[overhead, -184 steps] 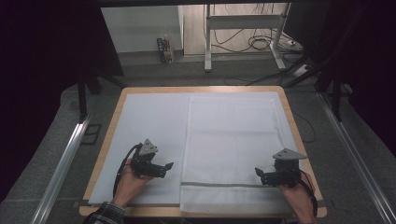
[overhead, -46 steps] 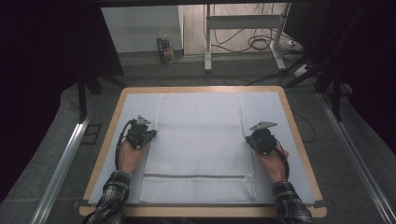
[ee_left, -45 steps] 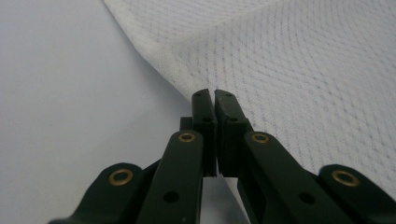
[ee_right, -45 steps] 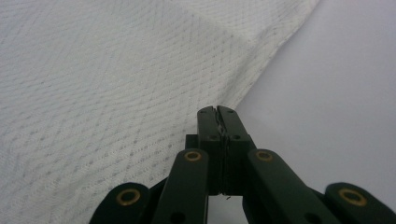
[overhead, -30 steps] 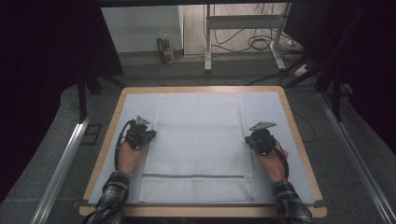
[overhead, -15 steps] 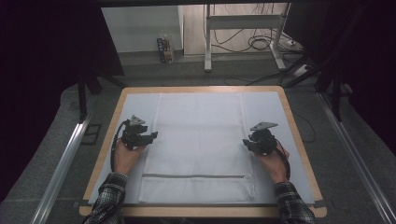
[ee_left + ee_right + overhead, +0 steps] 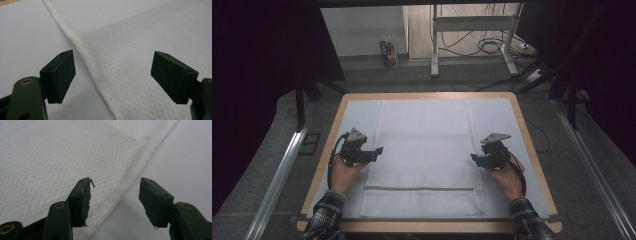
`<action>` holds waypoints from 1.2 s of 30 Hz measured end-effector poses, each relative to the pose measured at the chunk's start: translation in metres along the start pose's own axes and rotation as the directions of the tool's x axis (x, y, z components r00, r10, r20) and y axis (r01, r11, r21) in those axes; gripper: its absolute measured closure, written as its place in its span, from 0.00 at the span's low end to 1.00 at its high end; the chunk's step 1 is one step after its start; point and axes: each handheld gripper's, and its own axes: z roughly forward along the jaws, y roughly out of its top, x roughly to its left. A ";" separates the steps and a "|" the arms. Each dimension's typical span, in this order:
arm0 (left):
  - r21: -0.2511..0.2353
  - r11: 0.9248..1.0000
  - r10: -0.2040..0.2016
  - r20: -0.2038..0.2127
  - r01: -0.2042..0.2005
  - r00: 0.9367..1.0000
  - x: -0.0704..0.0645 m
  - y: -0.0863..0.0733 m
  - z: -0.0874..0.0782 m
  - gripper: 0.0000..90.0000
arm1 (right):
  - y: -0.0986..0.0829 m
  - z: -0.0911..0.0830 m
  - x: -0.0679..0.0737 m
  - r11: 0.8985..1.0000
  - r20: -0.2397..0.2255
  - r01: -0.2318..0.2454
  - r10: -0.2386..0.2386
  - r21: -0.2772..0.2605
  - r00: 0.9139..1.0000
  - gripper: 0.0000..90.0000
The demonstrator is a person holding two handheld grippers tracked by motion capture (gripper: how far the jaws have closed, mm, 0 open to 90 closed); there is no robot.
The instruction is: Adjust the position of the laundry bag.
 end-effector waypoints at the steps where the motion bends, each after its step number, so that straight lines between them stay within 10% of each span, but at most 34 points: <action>1: -0.003 1.000 0.005 0.003 -0.005 1.000 -0.002 0.000 -0.001 0.20 | -0.001 -0.002 0.001 1.000 -0.004 -0.004 0.004 -0.005 1.000 0.43; 20: -0.024 0.998 0.058 0.094 -0.056 0.994 -0.046 -0.021 -0.035 0.05 | -0.011 -0.025 0.019 0.998 -0.094 -0.027 0.022 -0.048 0.995 0.16; 36: -0.016 0.993 0.115 0.088 -0.115 0.989 -0.063 -0.037 -0.052 0.04 | -0.026 -0.040 0.044 0.998 -0.131 0.036 -0.042 -0.052 0.990 0.00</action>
